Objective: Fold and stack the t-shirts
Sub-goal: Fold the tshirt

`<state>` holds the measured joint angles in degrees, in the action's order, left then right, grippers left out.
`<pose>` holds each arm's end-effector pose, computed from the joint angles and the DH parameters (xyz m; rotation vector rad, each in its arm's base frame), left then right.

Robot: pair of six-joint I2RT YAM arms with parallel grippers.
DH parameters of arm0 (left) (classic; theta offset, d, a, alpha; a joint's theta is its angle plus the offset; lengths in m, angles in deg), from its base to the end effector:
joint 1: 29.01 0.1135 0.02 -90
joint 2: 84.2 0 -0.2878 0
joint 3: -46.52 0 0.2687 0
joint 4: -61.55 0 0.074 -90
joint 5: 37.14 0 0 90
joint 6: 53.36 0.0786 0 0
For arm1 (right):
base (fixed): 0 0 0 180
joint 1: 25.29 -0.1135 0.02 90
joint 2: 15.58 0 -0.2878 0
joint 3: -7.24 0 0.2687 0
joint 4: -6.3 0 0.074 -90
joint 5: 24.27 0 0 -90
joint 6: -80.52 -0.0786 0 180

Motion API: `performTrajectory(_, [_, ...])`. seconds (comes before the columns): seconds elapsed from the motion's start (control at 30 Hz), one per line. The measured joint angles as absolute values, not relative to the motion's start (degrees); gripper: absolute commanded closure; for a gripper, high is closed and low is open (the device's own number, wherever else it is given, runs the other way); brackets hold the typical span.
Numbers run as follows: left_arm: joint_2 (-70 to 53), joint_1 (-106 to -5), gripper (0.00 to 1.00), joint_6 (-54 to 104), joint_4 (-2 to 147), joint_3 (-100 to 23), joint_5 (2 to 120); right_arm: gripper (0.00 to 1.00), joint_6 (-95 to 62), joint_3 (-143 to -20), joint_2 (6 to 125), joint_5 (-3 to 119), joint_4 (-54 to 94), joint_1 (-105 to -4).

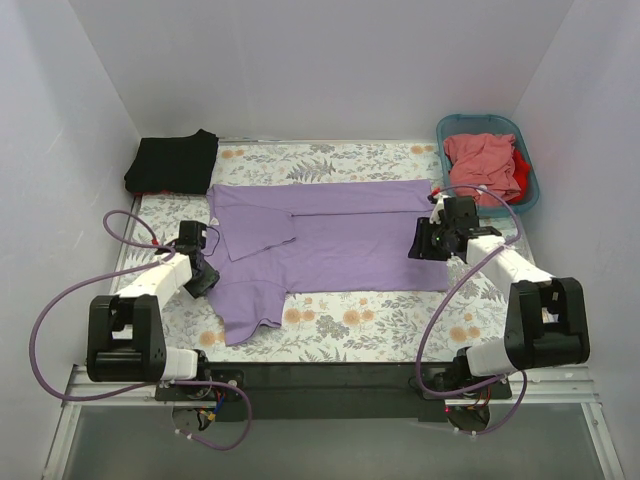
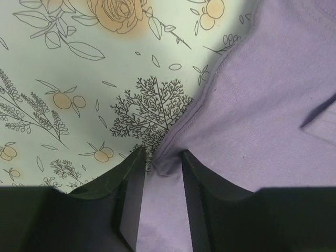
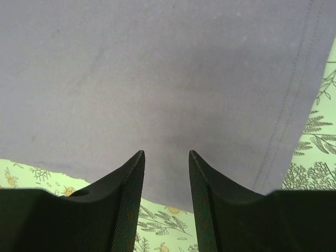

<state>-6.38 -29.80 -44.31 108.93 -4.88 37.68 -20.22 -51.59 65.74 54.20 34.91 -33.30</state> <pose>0.2420 0.0172 0.1314 -1.8146 2.0753 0.0210 0.3144 0.0601 0.1777 -0.0293 2.4776 0.3891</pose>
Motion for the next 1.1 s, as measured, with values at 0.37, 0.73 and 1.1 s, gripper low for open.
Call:
performTrajectory(0.37, [-5.6,-29.5,1.00,-43.9,107.8,-5.2,37.2,0.50,-22.0,-51.6,62.3,62.8,41.1,-33.2])
performTrajectory(0.73, [-6.0,-29.5,1.00,-43.8,107.6,-5.0,37.2,0.48,-25.8,-48.8,58.7,70.1,47.1,-28.4])
performTrajectory(1.1, [-6.4,-29.5,1.00,-43.7,107.4,-4.7,37.3,0.49,-27.7,-44.8,60.9,64.9,47.3,-25.9])
